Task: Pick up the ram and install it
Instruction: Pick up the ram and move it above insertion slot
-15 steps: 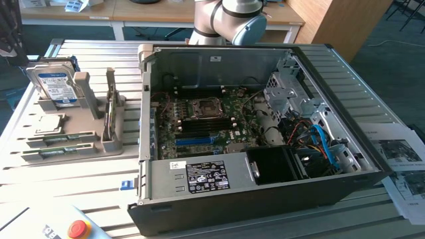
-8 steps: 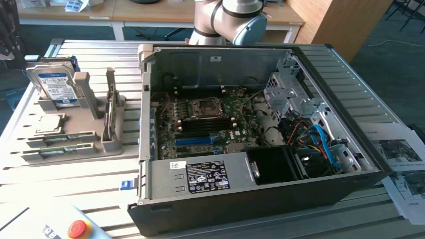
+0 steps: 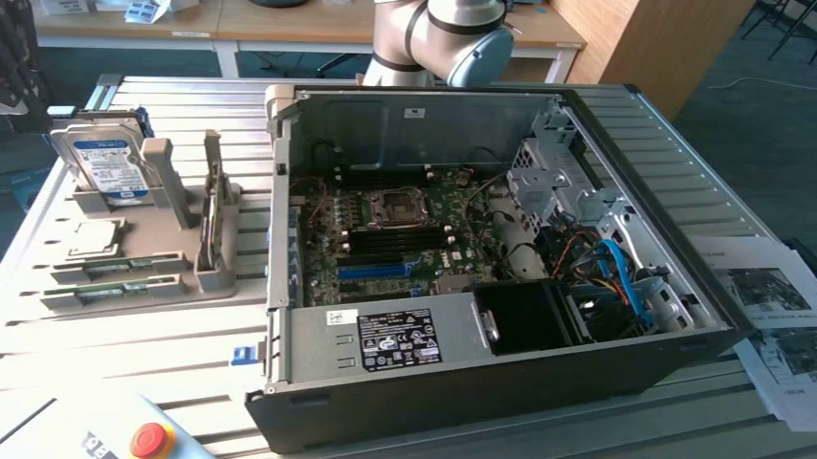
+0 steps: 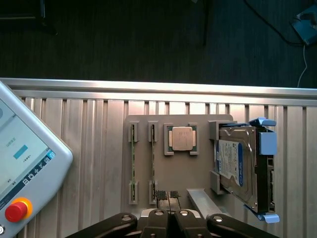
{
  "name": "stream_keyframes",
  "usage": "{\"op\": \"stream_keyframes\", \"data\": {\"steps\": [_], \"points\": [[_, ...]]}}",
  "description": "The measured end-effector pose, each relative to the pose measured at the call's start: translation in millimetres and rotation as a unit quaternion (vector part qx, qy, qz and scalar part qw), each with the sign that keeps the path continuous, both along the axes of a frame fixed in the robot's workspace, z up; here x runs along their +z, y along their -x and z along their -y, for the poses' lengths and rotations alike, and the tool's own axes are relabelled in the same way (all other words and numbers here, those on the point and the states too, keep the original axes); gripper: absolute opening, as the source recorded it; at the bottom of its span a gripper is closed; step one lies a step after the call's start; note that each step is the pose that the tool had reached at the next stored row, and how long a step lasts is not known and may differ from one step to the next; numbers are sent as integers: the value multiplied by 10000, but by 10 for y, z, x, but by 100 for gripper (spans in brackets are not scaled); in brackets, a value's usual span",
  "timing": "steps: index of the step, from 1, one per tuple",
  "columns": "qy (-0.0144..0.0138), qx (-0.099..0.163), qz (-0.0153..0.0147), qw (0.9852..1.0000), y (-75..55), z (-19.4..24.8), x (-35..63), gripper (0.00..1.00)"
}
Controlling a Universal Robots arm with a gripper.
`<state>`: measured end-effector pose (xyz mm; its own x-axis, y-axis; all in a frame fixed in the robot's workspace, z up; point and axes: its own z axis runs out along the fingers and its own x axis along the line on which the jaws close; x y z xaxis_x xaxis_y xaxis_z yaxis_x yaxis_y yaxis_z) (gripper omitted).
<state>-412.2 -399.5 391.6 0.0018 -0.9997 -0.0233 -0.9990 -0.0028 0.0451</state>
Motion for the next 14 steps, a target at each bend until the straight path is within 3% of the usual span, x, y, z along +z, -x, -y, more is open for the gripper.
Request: {"op": "stream_keyframes", "data": {"steps": [4, 6, 7, 14], "points": [[0, 0, 0, 10000, 0, 0, 0, 11], [0, 0, 0, 10000, 0, 0, 0, 16], [0, 0, 0, 10000, 0, 0, 0, 24], [0, 0, 0, 10000, 0, 0, 0, 24]]}}
